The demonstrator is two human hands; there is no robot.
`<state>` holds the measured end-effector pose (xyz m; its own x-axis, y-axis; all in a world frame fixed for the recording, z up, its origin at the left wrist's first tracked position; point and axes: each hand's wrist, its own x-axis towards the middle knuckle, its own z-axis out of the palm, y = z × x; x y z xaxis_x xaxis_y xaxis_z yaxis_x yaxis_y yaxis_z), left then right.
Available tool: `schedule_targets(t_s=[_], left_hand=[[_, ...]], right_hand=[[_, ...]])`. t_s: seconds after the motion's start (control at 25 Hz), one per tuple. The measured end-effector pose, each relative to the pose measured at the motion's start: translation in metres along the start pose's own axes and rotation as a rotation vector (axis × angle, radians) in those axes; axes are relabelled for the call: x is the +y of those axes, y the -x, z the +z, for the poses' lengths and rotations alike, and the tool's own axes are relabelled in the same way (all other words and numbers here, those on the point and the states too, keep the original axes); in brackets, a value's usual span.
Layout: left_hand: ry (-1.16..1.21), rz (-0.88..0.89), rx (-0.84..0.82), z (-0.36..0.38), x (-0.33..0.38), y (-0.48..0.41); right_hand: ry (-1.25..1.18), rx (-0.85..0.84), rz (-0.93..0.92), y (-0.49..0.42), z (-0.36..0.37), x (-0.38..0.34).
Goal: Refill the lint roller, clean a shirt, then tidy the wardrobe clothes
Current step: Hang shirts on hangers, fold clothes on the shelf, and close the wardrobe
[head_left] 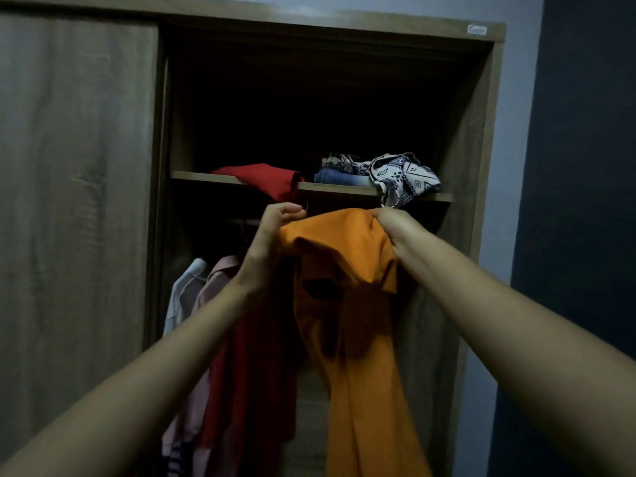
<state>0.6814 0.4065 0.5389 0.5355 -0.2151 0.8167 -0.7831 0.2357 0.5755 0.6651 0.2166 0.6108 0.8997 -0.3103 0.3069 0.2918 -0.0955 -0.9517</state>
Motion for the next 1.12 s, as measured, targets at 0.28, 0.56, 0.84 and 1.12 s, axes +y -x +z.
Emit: schedule_targets(t_s=[0.28,0.56,0.84,1.12], left_hand=[[-0.372,0.293,0.177,0.014,0.009,-0.008],[-0.476,-0.016,0.186,0.039,0.013,-0.038],[-0.195,-0.325,-0.229,0.011,0.027,-0.042],[-0.403,-0.166,0.087,0.013,0.018,-0.056]], right_hand=[[0.235,-0.339,0.144,0.009,-0.018,-0.008],[0.32,-0.515,0.093,-0.005,-0.043,0.013],[0.593,-0.698,0.088,0.003,-0.076,0.022],[0.564,-0.426,0.026,0.006,-0.047,0.017]])
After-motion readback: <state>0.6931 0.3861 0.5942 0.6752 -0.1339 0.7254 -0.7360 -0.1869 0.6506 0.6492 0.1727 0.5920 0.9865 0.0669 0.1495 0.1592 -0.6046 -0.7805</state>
